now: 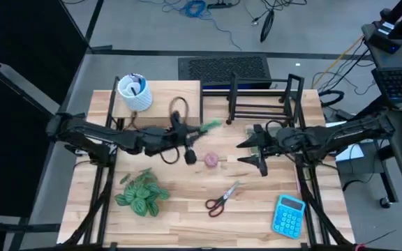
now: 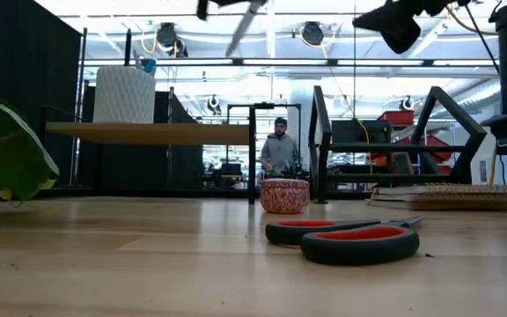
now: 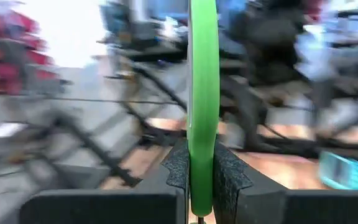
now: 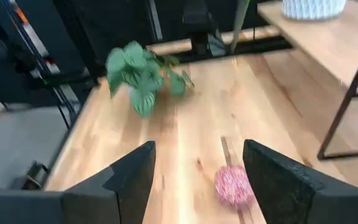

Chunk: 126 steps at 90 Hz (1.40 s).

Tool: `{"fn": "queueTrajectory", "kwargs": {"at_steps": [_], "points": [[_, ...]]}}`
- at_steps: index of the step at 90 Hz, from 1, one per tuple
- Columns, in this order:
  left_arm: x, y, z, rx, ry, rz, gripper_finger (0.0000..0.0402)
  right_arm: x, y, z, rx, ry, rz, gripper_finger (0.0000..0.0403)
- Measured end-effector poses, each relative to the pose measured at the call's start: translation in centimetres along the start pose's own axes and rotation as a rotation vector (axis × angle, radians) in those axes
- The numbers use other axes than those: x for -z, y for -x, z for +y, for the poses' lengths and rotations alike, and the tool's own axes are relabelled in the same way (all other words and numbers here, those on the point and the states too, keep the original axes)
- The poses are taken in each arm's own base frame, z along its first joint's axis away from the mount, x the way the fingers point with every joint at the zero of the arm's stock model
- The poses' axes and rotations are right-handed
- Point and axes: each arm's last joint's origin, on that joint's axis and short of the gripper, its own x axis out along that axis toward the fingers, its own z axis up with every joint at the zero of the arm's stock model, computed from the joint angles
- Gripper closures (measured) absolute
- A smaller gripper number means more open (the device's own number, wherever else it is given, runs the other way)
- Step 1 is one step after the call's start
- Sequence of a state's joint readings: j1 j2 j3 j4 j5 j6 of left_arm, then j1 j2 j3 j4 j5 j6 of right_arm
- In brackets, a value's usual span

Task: Stock shelves
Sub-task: Put the green scissors into the white pen holder

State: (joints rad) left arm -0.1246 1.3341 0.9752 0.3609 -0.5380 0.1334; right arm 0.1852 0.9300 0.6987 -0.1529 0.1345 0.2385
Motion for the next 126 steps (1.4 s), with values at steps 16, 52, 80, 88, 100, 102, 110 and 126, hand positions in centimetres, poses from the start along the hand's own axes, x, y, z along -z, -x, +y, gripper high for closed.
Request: {"fn": "queueTrajectory", "kwargs": {"at_steps": [16, 52, 80, 88, 100, 102, 110, 126], "points": [[-3.8, 3.7, 3.5, -0.306, -0.056, -0.066, 0.0387, 0.8, -1.9, -0.1, 0.052, 0.031, 0.052, 0.0179], [-7.1, 8.7, 10.4, -0.767, -0.202, 0.005, 0.0388, 2.1, -7.1, 0.1, 0.121, 0.031, 0.035, 0.0179], [-6.1, 12.1, 14.6, -0.892, -0.178, -0.161, 0.0388, 3.2, -9.1, 0.1, 0.126, -0.013, 0.060, 0.0179], [-4.5, 12.7, 15.2, -0.955, -0.167, -0.214, 0.0388, 3.3, -9.3, 0.1, 0.125, -0.023, 0.055, 0.0179], [-2.3, 12.6, 15.7, -0.987, -0.180, -0.251, 0.0388, 3.1, -9.3, 0.2, 0.119, -0.039, 0.031, 0.0179], [-2.0, 12.5, 15.8, -0.992, -0.187, -0.250, 0.0388, 3.0, -9.3, 0.2, 0.118, -0.040, 0.024, 0.0179], [-0.4, 12.0, 16.3, -1.019, -0.219, -0.215, 0.0388, 2.8, -9.3, 0.2, 0.113, -0.044, 0.005, 0.0179], [1.9, 11.8, 17.2, -1.021, -0.184, -0.244, 0.0388, 2.8, -9.3, 0.2, 0.113, -0.084, 0.002, 0.0179]]}}
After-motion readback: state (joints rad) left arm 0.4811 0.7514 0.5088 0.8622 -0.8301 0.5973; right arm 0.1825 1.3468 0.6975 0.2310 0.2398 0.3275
